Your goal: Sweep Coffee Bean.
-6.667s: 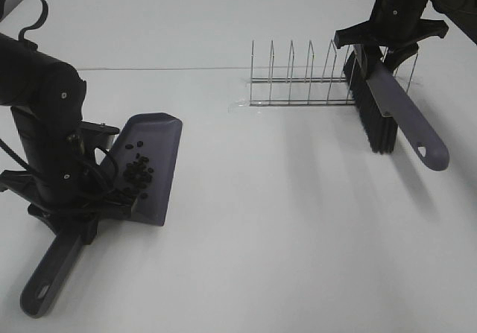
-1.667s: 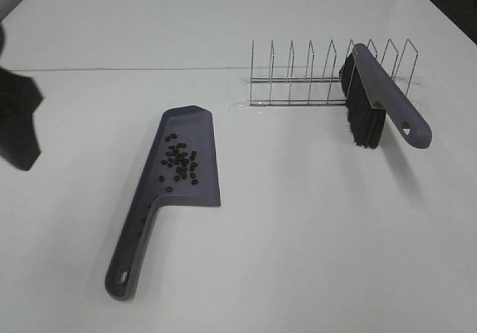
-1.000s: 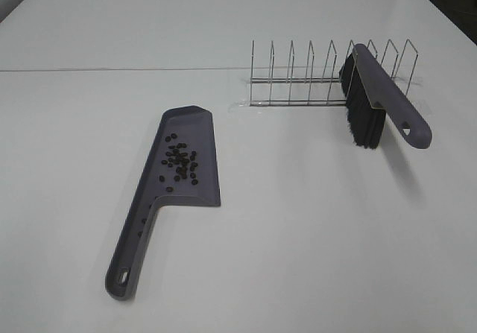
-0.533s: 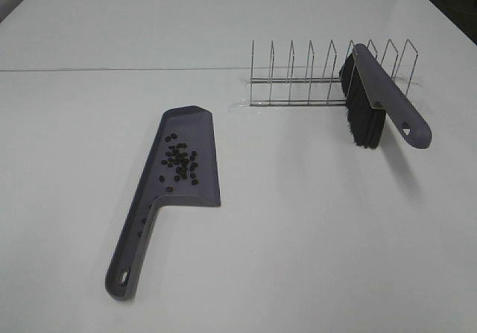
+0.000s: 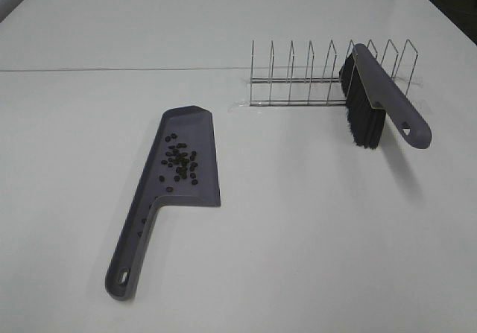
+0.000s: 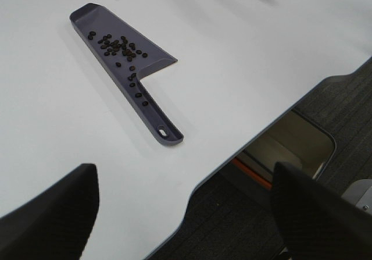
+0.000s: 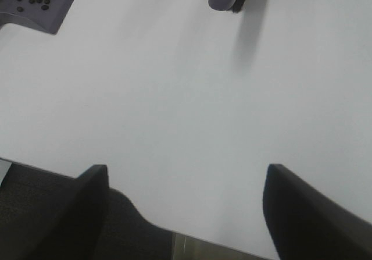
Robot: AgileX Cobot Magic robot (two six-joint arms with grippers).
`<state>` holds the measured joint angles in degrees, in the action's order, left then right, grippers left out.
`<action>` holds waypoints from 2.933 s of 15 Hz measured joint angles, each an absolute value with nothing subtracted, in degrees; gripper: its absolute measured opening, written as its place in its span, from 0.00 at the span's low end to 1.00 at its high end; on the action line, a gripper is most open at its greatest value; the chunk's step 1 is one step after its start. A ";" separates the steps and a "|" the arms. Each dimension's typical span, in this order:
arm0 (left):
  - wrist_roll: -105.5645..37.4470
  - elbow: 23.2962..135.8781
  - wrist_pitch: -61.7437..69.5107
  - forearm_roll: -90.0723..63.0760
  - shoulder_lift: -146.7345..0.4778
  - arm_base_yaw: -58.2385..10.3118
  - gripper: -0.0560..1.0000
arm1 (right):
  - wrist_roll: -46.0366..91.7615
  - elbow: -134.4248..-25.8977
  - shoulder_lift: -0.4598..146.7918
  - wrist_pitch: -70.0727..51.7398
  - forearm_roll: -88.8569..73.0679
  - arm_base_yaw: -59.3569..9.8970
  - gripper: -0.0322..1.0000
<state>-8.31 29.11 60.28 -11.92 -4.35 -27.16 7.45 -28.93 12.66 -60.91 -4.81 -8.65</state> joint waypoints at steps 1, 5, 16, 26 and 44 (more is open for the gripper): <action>-8.31 29.11 60.28 -11.92 -4.35 -27.16 0.77 | 7.45 -28.93 12.66 -60.91 -4.81 -8.65 0.73; -8.31 29.11 60.28 -11.92 -4.35 -26.99 0.77 | 7.45 -28.93 11.63 -60.91 -4.81 -7.85 0.73; -8.31 29.11 60.16 -11.97 0.06 0.34 0.77 | 7.45 -28.93 -0.29 -60.96 -4.87 4.93 0.73; -8.31 29.11 60.16 -12.26 0.29 2.01 0.77 | 7.45 -28.93 -0.29 -60.96 -4.87 4.93 0.73; -8.31 29.11 60.16 -12.32 0.29 2.01 0.77 | 7.45 -28.93 -0.29 -60.96 -4.87 1.89 0.73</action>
